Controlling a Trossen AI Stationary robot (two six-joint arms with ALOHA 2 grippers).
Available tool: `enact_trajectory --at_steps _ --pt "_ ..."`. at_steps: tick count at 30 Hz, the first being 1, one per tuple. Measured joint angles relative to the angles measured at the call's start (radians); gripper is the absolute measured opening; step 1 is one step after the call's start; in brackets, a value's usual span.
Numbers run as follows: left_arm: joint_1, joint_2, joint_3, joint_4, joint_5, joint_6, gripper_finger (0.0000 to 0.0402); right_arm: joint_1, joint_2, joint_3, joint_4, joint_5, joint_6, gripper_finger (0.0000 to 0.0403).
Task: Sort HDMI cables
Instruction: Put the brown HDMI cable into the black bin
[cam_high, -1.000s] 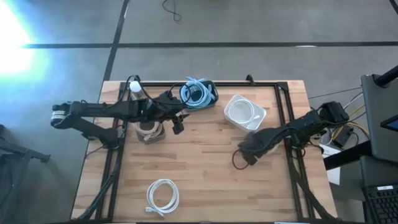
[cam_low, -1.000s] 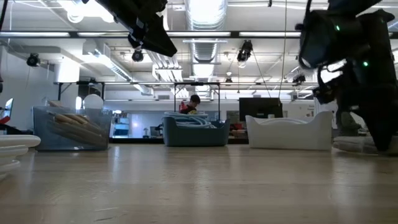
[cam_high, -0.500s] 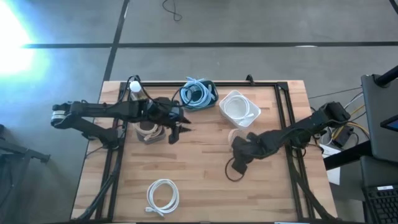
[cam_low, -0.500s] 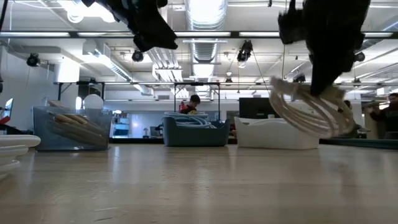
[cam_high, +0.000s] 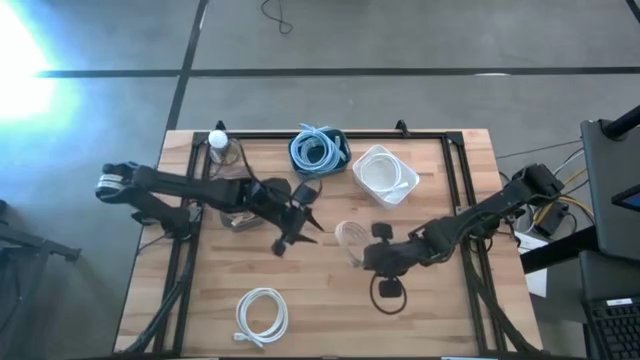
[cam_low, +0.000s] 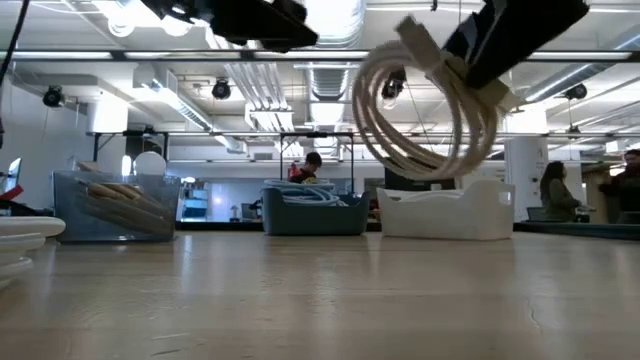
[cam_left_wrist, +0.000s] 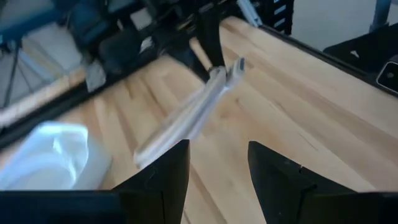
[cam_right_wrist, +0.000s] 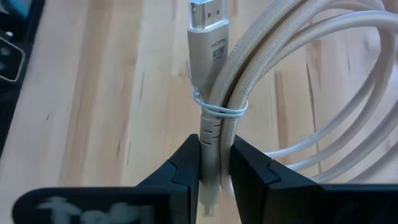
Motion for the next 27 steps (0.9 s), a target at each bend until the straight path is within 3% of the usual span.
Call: enact_trajectory --at_steps 4,15,27 --pt "-0.025 0.066 0.0 0.099 0.0 0.033 0.0168 0.0 0.0 0.003 0.032 -0.001 -0.073 0.0064" --pt "-0.033 0.175 0.0 0.294 -0.002 0.059 0.0168 0.0 -0.002 0.012 0.076 0.001 -0.072 0.0065" --pt "-0.054 0.075 0.0 0.172 -0.002 -0.002 0.0167 0.0 -0.002 0.009 0.07 -0.003 -0.052 0.0066"
